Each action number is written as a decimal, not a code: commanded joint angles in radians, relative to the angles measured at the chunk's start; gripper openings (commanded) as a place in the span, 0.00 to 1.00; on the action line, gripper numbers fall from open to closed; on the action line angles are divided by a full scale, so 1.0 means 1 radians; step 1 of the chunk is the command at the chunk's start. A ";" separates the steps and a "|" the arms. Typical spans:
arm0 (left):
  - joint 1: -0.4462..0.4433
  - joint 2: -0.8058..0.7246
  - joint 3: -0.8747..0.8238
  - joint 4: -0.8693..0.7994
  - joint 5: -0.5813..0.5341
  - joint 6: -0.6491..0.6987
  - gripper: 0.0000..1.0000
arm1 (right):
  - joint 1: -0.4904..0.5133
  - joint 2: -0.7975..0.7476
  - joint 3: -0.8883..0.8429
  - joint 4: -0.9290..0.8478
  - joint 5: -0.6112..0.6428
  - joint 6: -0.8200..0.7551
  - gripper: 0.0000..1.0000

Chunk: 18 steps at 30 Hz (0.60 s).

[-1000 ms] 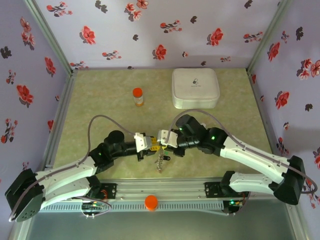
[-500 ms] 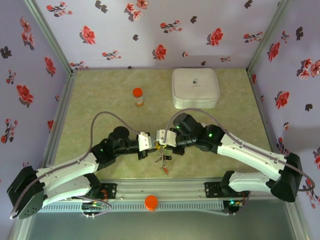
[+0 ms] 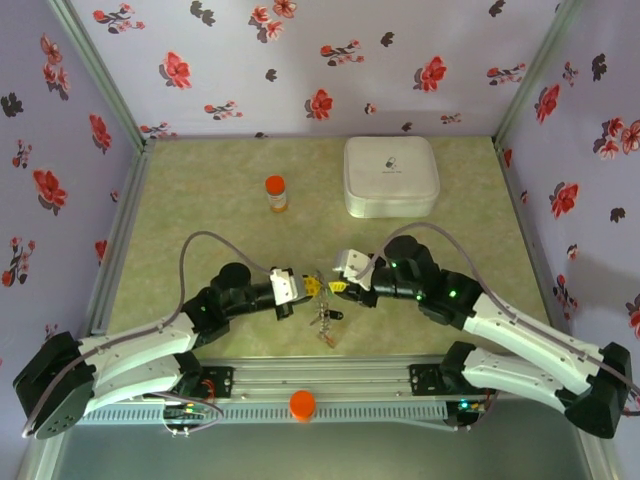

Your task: Put the keys on the keyring

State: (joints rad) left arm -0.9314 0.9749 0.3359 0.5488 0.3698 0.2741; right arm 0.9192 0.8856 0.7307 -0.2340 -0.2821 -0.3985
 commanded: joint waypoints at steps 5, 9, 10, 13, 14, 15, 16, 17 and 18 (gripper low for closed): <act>-0.005 -0.006 -0.073 0.328 -0.058 -0.092 0.00 | -0.013 -0.103 -0.085 0.114 0.090 0.051 0.33; -0.004 -0.003 -0.075 0.334 -0.061 -0.096 0.00 | -0.027 -0.118 -0.121 0.149 0.057 0.086 0.33; -0.004 -0.003 -0.072 0.334 -0.059 -0.095 0.00 | -0.035 -0.118 -0.127 0.162 0.042 0.097 0.33; -0.004 -0.006 -0.074 0.342 -0.049 -0.098 0.00 | -0.071 -0.097 -0.117 0.156 -0.093 0.131 0.34; -0.003 -0.007 -0.076 0.345 -0.043 -0.099 0.00 | -0.076 -0.086 -0.110 0.150 -0.123 0.138 0.34; -0.003 -0.009 -0.076 0.347 -0.037 -0.102 0.00 | -0.078 -0.073 -0.100 0.146 -0.142 0.141 0.34; -0.003 -0.011 -0.076 0.348 -0.033 -0.104 0.00 | -0.079 -0.062 -0.095 0.139 -0.156 0.140 0.34; -0.003 -0.012 -0.077 0.352 -0.029 -0.107 0.00 | -0.080 -0.052 -0.089 0.137 -0.162 0.137 0.34; -0.003 -0.012 -0.077 0.355 -0.023 -0.110 0.00 | -0.079 -0.045 -0.085 0.139 -0.167 0.135 0.34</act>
State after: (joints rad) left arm -0.9314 0.9760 0.2604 0.8104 0.3260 0.1852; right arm 0.8444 0.8257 0.6128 -0.1196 -0.3679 -0.2909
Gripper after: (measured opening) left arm 0.038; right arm 0.339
